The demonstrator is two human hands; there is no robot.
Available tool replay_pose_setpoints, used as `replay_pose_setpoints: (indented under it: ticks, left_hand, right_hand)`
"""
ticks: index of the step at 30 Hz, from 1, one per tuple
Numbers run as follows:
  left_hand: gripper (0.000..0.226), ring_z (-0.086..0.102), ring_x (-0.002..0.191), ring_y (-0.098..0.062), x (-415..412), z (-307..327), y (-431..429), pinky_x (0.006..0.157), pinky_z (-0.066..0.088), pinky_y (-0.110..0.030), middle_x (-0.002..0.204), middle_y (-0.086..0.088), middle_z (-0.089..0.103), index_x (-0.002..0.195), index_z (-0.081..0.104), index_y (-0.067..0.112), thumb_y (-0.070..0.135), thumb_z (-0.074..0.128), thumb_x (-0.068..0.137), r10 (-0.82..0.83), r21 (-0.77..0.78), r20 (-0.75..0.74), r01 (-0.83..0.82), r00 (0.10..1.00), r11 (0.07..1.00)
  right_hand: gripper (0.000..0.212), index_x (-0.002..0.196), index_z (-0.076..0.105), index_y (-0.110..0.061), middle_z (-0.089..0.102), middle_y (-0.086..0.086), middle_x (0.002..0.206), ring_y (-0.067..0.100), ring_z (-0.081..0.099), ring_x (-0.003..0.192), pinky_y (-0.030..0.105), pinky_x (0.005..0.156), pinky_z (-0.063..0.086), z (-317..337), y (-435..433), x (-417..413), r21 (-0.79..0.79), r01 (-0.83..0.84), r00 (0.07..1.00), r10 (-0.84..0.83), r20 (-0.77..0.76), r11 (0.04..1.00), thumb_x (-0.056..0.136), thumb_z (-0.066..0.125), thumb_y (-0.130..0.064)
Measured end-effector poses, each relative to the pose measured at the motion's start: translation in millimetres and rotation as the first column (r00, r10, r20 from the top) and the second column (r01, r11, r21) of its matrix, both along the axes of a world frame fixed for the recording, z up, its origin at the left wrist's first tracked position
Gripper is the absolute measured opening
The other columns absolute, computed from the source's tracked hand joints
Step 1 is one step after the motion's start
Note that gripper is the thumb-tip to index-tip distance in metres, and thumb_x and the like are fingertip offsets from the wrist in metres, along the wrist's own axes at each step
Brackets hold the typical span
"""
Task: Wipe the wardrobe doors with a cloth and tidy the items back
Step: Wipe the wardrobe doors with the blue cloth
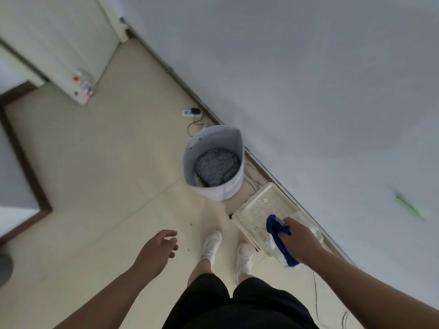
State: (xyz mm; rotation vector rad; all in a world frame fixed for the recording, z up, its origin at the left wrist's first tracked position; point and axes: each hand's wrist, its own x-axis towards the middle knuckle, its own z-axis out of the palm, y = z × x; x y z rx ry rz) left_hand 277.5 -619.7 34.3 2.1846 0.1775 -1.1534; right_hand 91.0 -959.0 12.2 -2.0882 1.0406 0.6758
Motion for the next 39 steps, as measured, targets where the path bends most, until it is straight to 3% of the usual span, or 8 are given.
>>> replay_pose_setpoints:
  ticks: [5, 11, 14, 16, 21, 26, 32, 39]
  left_hand:
    - [0.019, 0.063, 0.077, -0.023, -69.8, 5.3, 77.2, 0.067, 0.043, -0.032, 0.093, -0.007, 0.073, 0.121, 0.066, 0.023, 0.019, 0.056, 0.106, 0.365, -0.022, -0.015, -0.365, 0.931, 0.931]
    - [0.019, 0.058, 0.074, -0.022, -163.7, 13.6, 157.4, 0.063, 0.04, -0.031, 0.093, -0.013, 0.069, 0.122, 0.066, 0.015, 0.014, 0.056, 0.106, 0.706, -0.04, -0.042, -0.707, 0.707, 0.706]
    - [0.019, 0.061, 0.078, -0.025, -208.1, 11.0, 194.0, 0.065, 0.042, -0.033, 0.098, -0.014, 0.072, 0.121, 0.066, 0.016, 0.015, 0.055, 0.106, 0.809, -0.026, -0.027, -0.81, 0.587, 0.586]
    - [0.018, 0.064, 0.08, -0.025, -236.0, 7.9, 217.0, 0.067, 0.045, -0.034, 0.099, -0.013, 0.074, 0.119, 0.066, 0.02, 0.017, 0.054, 0.106, 0.856, -0.014, -0.023, -0.856, 0.517, 0.517]
    - [0.014, 0.066, 0.078, -0.022, -291.5, 0.1, 268.3, 0.067, 0.046, -0.032, 0.094, -0.008, 0.076, 0.11, 0.07, 0.022, 0.021, 0.057, 0.104, 0.926, -0.027, -0.046, -0.928, 0.374, 0.373]
    - [0.014, 0.07, 0.079, -0.019, -320.8, 4.4, 310.0, 0.065, 0.048, -0.03, 0.091, -0.001, 0.078, 0.104, 0.072, 0.026, 0.026, 0.057, 0.103, 0.974, -0.025, 0.006, -0.973, 0.228, 0.228]
    - [0.015, 0.073, 0.083, -0.019, -340.7, 4.5, 332.5, 0.067, 0.051, -0.03, 0.089, 0.004, 0.078, 0.103, 0.072, 0.031, 0.03, 0.057, 0.104, 0.999, -0.022, 0.026, -0.999, 0.035, 0.036]
    - [0.017, 0.073, 0.086, -0.022, -354.0, 8.5, 349.4, 0.067, 0.052, -0.031, 0.094, 0.001, 0.077, 0.105, 0.072, 0.029, 0.028, 0.055, 0.105, 0.967, 0.015, 0.042, -0.967, -0.253, -0.253]
  right_hand:
    - [0.014, 0.084, 0.052, -0.029, 0.067, -0.006, 0.071, 0.013, 0.065, 0.063, 0.023, 0.056, 0.042, 2.8, 21.2, 49.1, -0.01, -0.279, 0.96, 0.279, 0.018, 0.96, 0.096, 0.046, -0.032]
    - [0.011, 0.084, 0.051, -0.028, 0.067, -0.005, 0.073, 0.015, 0.065, 0.065, 0.028, 0.056, 0.046, 19.0, 114.0, 119.2, -0.01, -0.586, 0.807, 0.584, 0.08, 0.811, 0.094, 0.048, -0.032]
    - [0.011, 0.087, 0.053, -0.022, 0.07, 0.001, 0.078, 0.023, 0.07, 0.072, 0.041, 0.067, 0.058, 26.0, 179.5, 142.7, 0.052, -0.692, 0.72, 0.684, 0.115, 0.72, 0.094, 0.048, -0.03]
    - [0.015, 0.089, 0.053, -0.018, 0.07, 0.006, 0.081, 0.029, 0.071, 0.076, 0.044, 0.073, 0.06, 29.8, 224.0, 153.9, 0.074, -0.738, 0.674, 0.729, 0.117, 0.671, 0.096, 0.047, -0.029]
    - [0.024, 0.083, 0.05, -0.018, 0.062, 0.001, 0.072, 0.015, 0.055, 0.061, 0.028, 0.059, 0.044, 32.0, 320.3, 166.6, 0.031, -0.856, 0.515, 0.847, 0.13, 0.515, 0.101, 0.049, -0.034]
    - [0.02, 0.08, 0.048, -0.02, 0.056, -0.002, 0.066, 0.013, 0.05, 0.056, 0.028, 0.056, 0.039, 30.0, 380.2, 172.3, 0.029, -0.927, 0.376, 0.925, 0.054, 0.375, 0.097, 0.049, -0.029]
    - [0.016, 0.08, 0.049, -0.02, 0.058, -0.003, 0.067, 0.012, 0.053, 0.057, 0.026, 0.055, 0.04, 22.9, 442.6, 191.9, 0.003, -0.987, 0.158, 0.987, -0.043, 0.158, 0.095, 0.052, -0.021]
    - [0.016, 0.083, 0.05, -0.023, 0.059, -0.005, 0.069, 0.011, 0.053, 0.057, 0.024, 0.054, 0.038, 15.0, 545.2, 219.3, 0.012, -0.992, -0.129, 0.99, -0.054, -0.128, 0.099, 0.049, -0.023]
